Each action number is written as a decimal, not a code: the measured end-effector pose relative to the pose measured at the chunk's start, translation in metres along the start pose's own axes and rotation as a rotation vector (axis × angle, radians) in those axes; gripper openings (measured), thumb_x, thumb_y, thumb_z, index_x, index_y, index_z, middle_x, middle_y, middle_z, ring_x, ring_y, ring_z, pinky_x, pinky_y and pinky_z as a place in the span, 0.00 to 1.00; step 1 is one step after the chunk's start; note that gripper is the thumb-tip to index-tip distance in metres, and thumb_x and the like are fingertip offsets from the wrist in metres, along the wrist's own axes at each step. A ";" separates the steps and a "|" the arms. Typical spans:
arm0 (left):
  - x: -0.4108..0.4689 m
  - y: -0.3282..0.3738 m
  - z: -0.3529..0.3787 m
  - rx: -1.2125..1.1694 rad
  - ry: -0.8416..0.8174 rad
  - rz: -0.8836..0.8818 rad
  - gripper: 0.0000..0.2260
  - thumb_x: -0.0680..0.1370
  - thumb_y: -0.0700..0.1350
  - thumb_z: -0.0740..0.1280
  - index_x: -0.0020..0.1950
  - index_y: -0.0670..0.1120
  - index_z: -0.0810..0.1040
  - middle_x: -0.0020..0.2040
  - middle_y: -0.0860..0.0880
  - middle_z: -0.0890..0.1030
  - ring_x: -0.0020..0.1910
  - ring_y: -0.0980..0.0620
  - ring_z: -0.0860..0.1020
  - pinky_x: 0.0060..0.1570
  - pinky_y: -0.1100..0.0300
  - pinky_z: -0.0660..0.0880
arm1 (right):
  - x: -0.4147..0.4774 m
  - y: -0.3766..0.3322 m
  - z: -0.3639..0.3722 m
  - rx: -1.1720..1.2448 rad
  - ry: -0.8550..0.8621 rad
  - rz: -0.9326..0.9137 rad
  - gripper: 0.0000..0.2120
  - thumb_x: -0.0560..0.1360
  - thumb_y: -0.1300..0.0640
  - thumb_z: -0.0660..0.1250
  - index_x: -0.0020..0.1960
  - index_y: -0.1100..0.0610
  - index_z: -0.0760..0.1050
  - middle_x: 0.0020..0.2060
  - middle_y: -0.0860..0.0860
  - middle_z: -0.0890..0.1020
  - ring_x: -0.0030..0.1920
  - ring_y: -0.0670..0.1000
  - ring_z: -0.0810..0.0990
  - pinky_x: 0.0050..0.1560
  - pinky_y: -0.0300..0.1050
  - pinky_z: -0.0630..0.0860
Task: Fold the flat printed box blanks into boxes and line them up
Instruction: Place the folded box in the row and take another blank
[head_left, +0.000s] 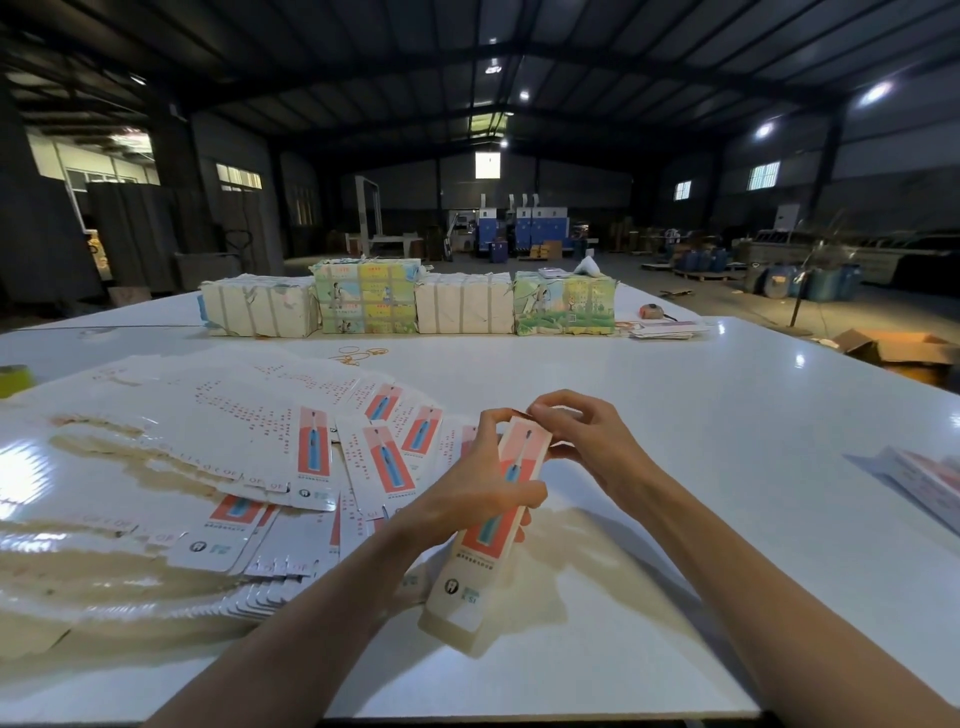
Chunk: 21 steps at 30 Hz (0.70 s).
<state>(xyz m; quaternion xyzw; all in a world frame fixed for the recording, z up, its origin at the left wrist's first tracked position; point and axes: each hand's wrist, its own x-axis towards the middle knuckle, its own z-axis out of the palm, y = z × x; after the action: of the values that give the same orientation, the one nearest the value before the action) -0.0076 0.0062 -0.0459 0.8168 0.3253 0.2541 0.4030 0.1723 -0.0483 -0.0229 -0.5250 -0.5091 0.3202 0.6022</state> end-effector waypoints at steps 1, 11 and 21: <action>0.000 0.000 -0.001 0.011 0.006 0.012 0.37 0.68 0.56 0.75 0.68 0.70 0.54 0.57 0.56 0.77 0.50 0.45 0.85 0.49 0.53 0.86 | 0.000 0.000 -0.001 0.022 0.004 0.017 0.09 0.82 0.53 0.70 0.54 0.59 0.84 0.46 0.58 0.88 0.51 0.58 0.88 0.47 0.47 0.85; 0.003 -0.002 -0.002 -0.040 0.062 0.079 0.41 0.66 0.52 0.78 0.61 0.81 0.53 0.46 0.68 0.77 0.44 0.74 0.80 0.28 0.73 0.75 | 0.003 -0.001 -0.004 0.102 0.037 0.077 0.05 0.81 0.62 0.71 0.49 0.63 0.84 0.44 0.58 0.88 0.47 0.55 0.89 0.43 0.45 0.84; 0.013 -0.006 0.008 -0.163 0.086 0.041 0.40 0.68 0.49 0.79 0.66 0.75 0.59 0.54 0.53 0.81 0.40 0.48 0.88 0.33 0.56 0.84 | 0.005 0.000 -0.006 0.081 -0.014 0.054 0.10 0.82 0.65 0.66 0.51 0.63 0.87 0.47 0.59 0.88 0.47 0.53 0.88 0.44 0.42 0.83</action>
<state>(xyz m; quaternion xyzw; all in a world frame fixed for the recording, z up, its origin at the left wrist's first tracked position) 0.0046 0.0149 -0.0535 0.7760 0.3038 0.3228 0.4486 0.1792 -0.0455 -0.0213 -0.5114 -0.4855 0.3606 0.6105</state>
